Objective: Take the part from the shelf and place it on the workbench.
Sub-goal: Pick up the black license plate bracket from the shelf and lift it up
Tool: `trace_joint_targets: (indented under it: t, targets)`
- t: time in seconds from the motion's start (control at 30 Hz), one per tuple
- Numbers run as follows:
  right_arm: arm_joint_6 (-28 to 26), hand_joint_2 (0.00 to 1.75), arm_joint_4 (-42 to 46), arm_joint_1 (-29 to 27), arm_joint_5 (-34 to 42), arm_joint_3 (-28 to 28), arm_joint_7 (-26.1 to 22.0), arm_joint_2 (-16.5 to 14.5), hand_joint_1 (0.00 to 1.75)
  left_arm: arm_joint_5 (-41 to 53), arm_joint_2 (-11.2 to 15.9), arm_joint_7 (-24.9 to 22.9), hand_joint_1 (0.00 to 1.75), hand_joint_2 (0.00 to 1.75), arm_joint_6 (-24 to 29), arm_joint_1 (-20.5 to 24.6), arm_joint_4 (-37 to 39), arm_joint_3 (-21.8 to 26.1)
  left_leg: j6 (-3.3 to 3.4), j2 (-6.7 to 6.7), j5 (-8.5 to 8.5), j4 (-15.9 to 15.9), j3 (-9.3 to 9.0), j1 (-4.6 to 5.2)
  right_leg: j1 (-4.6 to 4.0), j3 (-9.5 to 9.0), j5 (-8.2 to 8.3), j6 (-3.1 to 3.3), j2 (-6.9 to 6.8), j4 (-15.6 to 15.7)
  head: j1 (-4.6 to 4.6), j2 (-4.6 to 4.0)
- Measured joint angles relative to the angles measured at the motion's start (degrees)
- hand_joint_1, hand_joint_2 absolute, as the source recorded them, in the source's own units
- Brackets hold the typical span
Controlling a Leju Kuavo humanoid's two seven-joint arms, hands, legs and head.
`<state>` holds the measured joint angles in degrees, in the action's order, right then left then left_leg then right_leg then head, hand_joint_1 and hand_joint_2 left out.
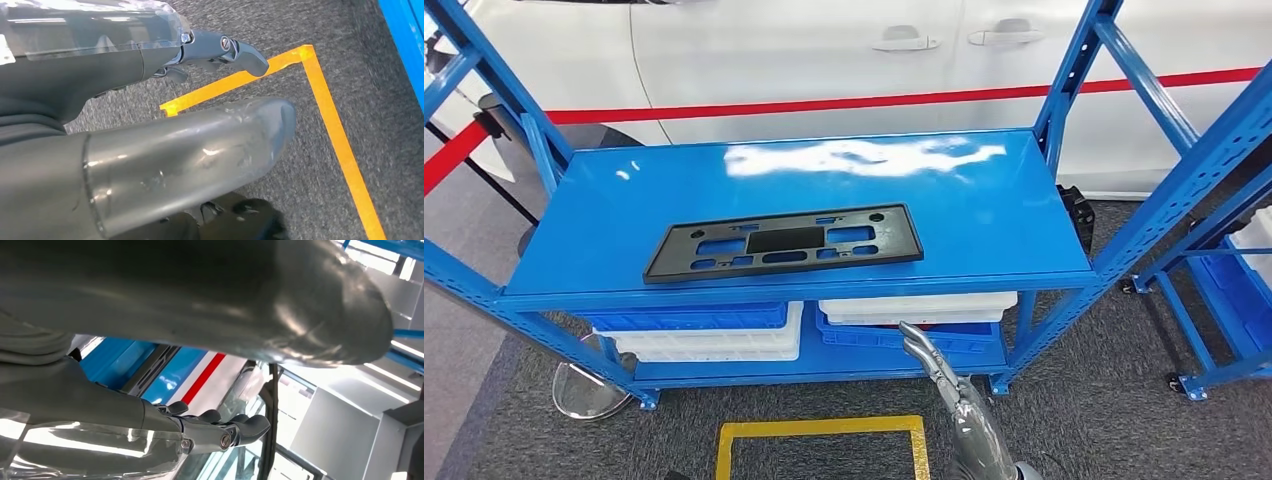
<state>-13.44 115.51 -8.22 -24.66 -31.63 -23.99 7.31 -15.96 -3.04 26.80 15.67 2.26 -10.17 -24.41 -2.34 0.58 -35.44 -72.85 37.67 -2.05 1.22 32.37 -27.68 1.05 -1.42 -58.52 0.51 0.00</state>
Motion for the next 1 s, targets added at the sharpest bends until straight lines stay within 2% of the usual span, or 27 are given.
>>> trace_joint_targets:
  t: [0.03, 0.07, 0.1, 0.17, 0.2, 0.23, 0.27, 0.33, 0.4, 0.47, 0.5, 0.53, 0.57, 0.6, 0.63, 0.7, 0.73, 0.77, 0.87, 0.93, 1.0]
  targets:
    - [0.0, 0.0, 0.0, 0.0, 0.2, 0.0, 0.1, 0.0, 0.0, 0.0, 0.0, 0.0, 0.0, 0.0, 0.0, 0.0, 0.0, 0.0, 0.07, -0.09, -0.25, -2.1, 1.15, 0.06, -0.18, -0.09, -0.12, 0.12, -0.58, 0.0, 0.01, 0.0]
    - [0.0, 0.0, 0.0, 0.0, 0.4, -0.1, 0.1, 0.0, 0.0, 0.0, 0.1, 0.0, 0.0, 0.0, 0.0, -0.1, 0.0, 0.0, 0.23, -0.2, 0.71, -1.8, 1.15, 0.13, -0.32, -0.25, -0.25, 0.17, -1.1, -0.1, 0.01, 0.0]
    - [0.0, 0.0, 0.0, 0.0, 0.6, -0.1, 0.2, 0.0, 0.0, 0.0, 0.1, 0.0, 0.0, 0.0, 0.0, -0.2, 0.1, 0.0, 0.48, -0.46, 2.65, 0.7, 0.03, 0.24, -0.42, -0.5, -0.43, 0.18, -1.62, -0.1, 0.02, 0.0]
    - [0.1, 0.0, 0.0, 0.0, 0.9, -0.1, 0.3, 0.0, 0.0, 0.0, 0.2, 0.0, 0.0, 0.0, 0.0, -0.2, 0.1, 0.0, 1.28, -2.86, 6.65, 8.8, -3.67, 0.85, -0.66, -1.01, -0.84, -0.11, -2.59, -0.1, 0.03, -0.01]
    - [0.1, 0.0, 0.0, -0.1, 1.0, -0.2, 0.3, 0.0, 0.0, 0.0, 0.2, 0.0, 0.0, 0.0, 0.0, -0.1, 0.1, 0.0, 1.69, -4.02, 7.76, 11.8, -4.94, 1.23, -0.79, -1.15, -1.0, -0.36, -3.01, -0.2, 0.02, -0.01]
    - [0.1, 0.0, 0.0, -0.1, 1.1, -0.2, 0.4, 0.0, 0.0, 0.0, 0.3, 0.0, 0.0, 0.0, 0.0, 0.0, 0.1, 0.0, 2.04, -4.94, 8.15, 13.3, -5.52, 1.58, -0.91, -1.23, -1.09, -0.63, -3.43, -0.2, -0.03, -0.01]
    - [0.2, 0.0, 0.0, -0.1, 1.2, -0.2, 0.5, 0.0, 0.0, 0.0, 0.3, 0.0, 0.0, 0.0, 0.0, 0.1, 0.1, 0.0, 2.26, -5.03, 8.04, 13.6, -5.51, 1.84, -1.02, -1.27, -1.1, -0.89, -3.83, -0.1, -0.06, -0.01]
    - [0.4, 0.87, 0.0, 0.0, 1.0, -0.2, 0.9, 0.0, 0.0, 0.0, 0.2, 0.0, 0.0, 0.0, 0.0, 0.0, 0.1, -0.1, 2.86, -4.13, 8.38, 14.1, -5.41, 1.71, -0.93, -1.51, -1.25, -1.44, -4.16, -0.1, -0.1, 0.0]
    - [-0.7, 1.75, 0.0, 0.1, -2.4, -0.2, 2.4, 0.0, 0.0, 0.2, 0.2, -0.1, 0.0, 0.0, -0.1, 0.0, 0.2, -0.3, 3.66, -3.43, 8.8, 14.6, -5.53, 1.42, -0.7, -0.52, -3.15, -1.97, -2.07, -2.5, -0.28, 0.0]
    - [-4.0, 1.75, -0.6, 0.6, -11.4, -0.1, 5.4, -0.1, 0.0, 0.5, 0.1, -0.3, 0.0, 0.0, -0.1, 0.2, 0.2, -0.7, 4.15, -2.81, 9.0, 14.8, -5.43, 1.41, -0.5, 2.85, -6.77, -2.28, 0.52, -9.3, -0.52, 0.0]
    - [-6.0, 1.75, -1.2, 1.0, -17.2, -0.2, 7.2, -0.2, 0.0, 0.7, 0.1, -0.4, 0.0, 0.0, -0.1, 0.3, 0.2, -1.0, 4.22, -2.49, 9.02, 14.8, -5.37, 1.45, -0.47, 4.77, -8.14, -2.37, 0.98, -13.0, -0.58, 0.0]
    - [-7.9, 1.75, -2.0, 1.4, -22.6, -0.3, 8.8, -0.5, 0.0, 0.9, 0.1, -0.5, 0.0, 0.0, -0.2, 0.3, 0.2, -1.2, 4.25, -2.14, 9.02, 14.8, -5.37, 1.49, -0.46, 6.12, -8.5, -2.43, 1.13, -15.4, -0.6, 0.0]
    - [-9.7, 1.75, -3.0, 1.8, -27.6, -0.5, 10.4, -0.8, 0.0, 1.2, 0.1, -0.6, 0.0, 0.0, -0.2, 0.3, 0.2, -1.4, 4.23, -1.79, 9.01, 14.7, -5.42, 1.52, -0.46, 6.52, -7.71, -2.4, 1.17, -15.8, -0.61, 0.0]
    - [-11.6, 1.75, -4.0, 2.2, -32.4, -0.7, 12.0, -1.3, 0.0, 1.4, 0.1, -0.8, 0.0, 0.0, -0.3, 0.4, 0.2, -1.6, 4.18, -1.46, 8.97, 14.7, -5.51, 1.52, -0.46, 5.81, -5.83, -2.28, 1.17, -13.8, -0.63, 0.0]
    - [-13.7, 1.75, -5.2, 2.7, -37.6, -0.9, 14.0, -1.9, 0.0, 1.7, 0.0, -0.9, 0.0, 0.0, -0.4, 0.5, 0.2, -1.9, 4.07, -1.15, 8.9, 14.6, -5.65, 1.52, -0.46, 4.17, -3.32, -2.07, 1.18, -10.0, -0.66, 0.0]
    - [-18.4, 1.75, -8.1, 4.3, -49.5, -1.1, 18.7, -3.3, 0.0, 2.4, -0.1, -1.4, 0.0, 0.0, -0.5, 0.8, 0.2, -2.5, 3.69, -0.76, 8.75, 14.4, -5.71, 1.68, -0.6, 0.98, -0.28, -1.55, 1.26, -2.8, -0.66, 0.0]
    - [-20.5, 1.75, -9.9, 5.3, -55.0, -1.1, 21.1, -4.0, 0.0, 2.7, -0.1, -1.7, 0.0, 0.0, -0.6, 1.0, 0.2, -2.9, 3.41, -0.65, 8.73, 14.4, -5.64, 1.76, -0.74, 0.23, 0.22, -1.34, 1.31, -0.9, -0.63, 0.0]
    - [-22.2, 1.75, -11.8, 6.3, -59.3, -1.2, 23.2, -4.5, 0.0, 3.0, -0.1, -2.0, 0.0, 0.0, -0.8, 1.3, 0.2, -3.2, 3.09, -0.6, 8.77, 14.4, -5.53, 1.83, -0.88, 0.12, 0.07, -1.16, 1.37, -0.4, -0.6, 0.0]
    - [-25.1, 1.75, -17.8, 10.0, -64.6, -1.6, 28.0, -5.1, 0.0, 3.3, -0.1, -2.7, 0.0, 0.0, -1.3, 1.9, 0.2, -4.0, 2.05, -0.55, 8.56, 14.2, -5.27, 1.75, -0.75, 0.18, 0.53, -0.37, 1.39, 0.2, -0.56, -0.01]
    - [-25.8, 1.75, -21.6, 12.5, -65.1, -2.2, 29.9, -5.3, 0.0, 3.2, -0.1, -2.9, 0.0, 0.0, -1.7, 2.2, 0.2, -4.3, 1.44, -0.54, 6.22, 10.5, -3.7, 1.57, -0.48, 0.07, 0.8, 0.19, 1.29, 0.6, -0.35, -0.01]
    - [-26.0, 1.75, -24.6, 14.1, -65.2, -3.0, 31.2, -5.7, 0.0, 3.0, -0.1, -2.9, 0.0, 0.0, -2.1, 2.4, 0.2, -4.3, 1.02, -0.55, 2.74, 3.3, -0.49, 1.41, -0.55, 0.1, 0.78, 0.47, 1.19, 0.5, -0.14, 0.0]
